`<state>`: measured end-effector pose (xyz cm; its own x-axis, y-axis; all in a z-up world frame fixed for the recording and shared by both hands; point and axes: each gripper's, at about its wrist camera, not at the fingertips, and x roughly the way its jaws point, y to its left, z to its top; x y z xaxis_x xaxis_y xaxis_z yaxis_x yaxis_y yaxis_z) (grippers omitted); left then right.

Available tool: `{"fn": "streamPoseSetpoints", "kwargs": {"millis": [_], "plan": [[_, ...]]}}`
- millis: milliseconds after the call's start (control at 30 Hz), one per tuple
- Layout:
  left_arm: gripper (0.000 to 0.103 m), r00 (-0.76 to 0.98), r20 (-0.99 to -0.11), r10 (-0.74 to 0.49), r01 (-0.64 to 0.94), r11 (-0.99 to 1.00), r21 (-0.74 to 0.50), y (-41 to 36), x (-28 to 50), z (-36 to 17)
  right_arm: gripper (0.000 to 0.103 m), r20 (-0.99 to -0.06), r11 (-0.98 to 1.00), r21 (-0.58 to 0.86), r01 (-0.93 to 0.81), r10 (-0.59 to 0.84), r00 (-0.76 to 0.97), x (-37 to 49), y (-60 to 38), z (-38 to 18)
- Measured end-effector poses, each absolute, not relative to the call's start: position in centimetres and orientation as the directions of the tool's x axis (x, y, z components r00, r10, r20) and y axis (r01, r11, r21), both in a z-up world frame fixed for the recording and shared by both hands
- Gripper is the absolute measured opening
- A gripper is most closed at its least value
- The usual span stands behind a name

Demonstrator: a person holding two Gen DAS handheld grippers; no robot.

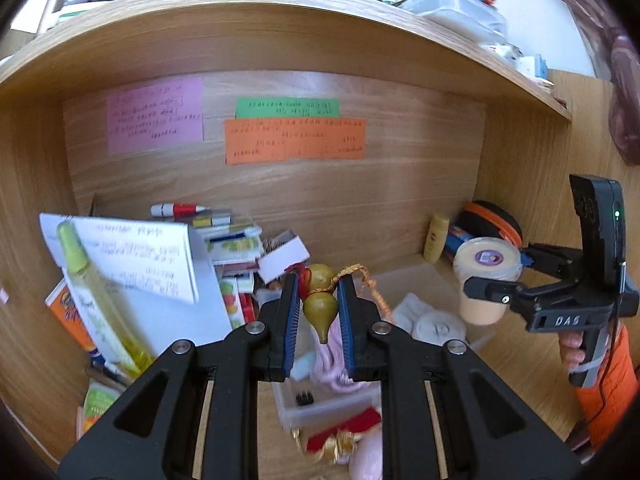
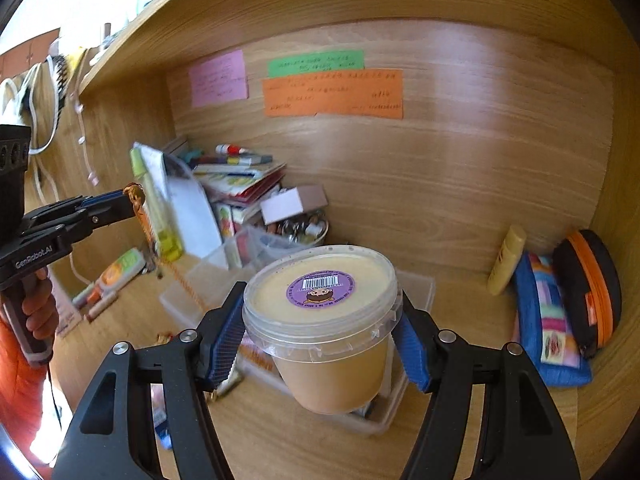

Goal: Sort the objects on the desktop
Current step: 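Lift and carry the gourd and cream tub with both tools over the clear box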

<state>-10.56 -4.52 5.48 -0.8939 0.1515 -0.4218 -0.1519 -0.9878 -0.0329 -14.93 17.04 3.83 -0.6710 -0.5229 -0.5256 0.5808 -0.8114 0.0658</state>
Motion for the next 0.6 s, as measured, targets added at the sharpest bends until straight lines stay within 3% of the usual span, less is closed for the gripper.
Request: {"fn": "streamPoseSetpoints", "kwargs": {"millis": [200,600], "plan": [[0.018,-0.897,-0.428,0.109,-0.113,-0.993,-0.015,-4.2,-13.3,4.8,0.064,-0.524,-0.83,0.035,0.557,-0.489,-0.697,-17.7,15.3,4.0],[0.018,-0.82,-0.559,0.121,-0.118,-0.992,-0.043,-4.7,-17.2,-2.4,0.064,-0.594,-0.912,0.073,0.405,-0.366,-0.717,-23.1,14.6,-0.6]]}}
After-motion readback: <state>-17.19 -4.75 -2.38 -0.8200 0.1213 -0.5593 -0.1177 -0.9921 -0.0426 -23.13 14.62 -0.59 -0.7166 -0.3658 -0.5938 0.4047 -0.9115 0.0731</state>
